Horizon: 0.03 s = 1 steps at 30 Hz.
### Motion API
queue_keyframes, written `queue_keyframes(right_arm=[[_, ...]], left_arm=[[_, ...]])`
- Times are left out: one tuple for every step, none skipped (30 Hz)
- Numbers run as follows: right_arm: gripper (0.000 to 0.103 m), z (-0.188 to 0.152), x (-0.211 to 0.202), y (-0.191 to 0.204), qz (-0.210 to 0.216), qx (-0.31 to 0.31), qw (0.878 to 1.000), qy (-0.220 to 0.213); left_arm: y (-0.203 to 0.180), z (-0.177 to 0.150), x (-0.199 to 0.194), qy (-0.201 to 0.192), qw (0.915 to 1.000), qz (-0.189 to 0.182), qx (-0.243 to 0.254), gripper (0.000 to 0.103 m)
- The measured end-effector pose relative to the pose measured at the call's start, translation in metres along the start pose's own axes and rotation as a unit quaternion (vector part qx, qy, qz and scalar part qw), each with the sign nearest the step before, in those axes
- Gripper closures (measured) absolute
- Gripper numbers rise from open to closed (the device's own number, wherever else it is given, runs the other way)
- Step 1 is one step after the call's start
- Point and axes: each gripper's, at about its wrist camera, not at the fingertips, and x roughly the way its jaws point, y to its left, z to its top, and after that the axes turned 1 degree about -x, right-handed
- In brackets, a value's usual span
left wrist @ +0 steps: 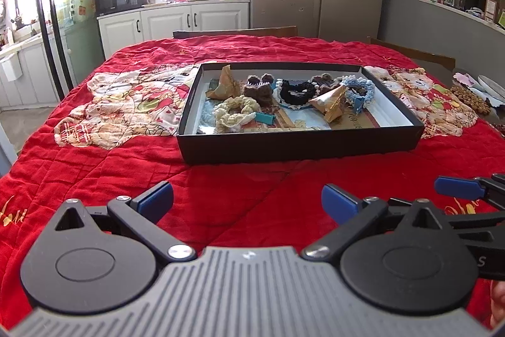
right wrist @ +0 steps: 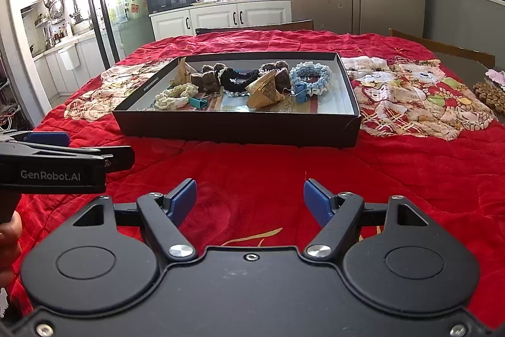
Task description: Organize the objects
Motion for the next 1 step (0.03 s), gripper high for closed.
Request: queue_keyframes(right_arm=[[0.029,-0.0004,0.0003,0.0004,0.000,0.000,1.000,0.001]], left_arm=[[-0.0004,-0.0001,-0.0002,-0.001,1.0000,-0.002,0.001,0.000]])
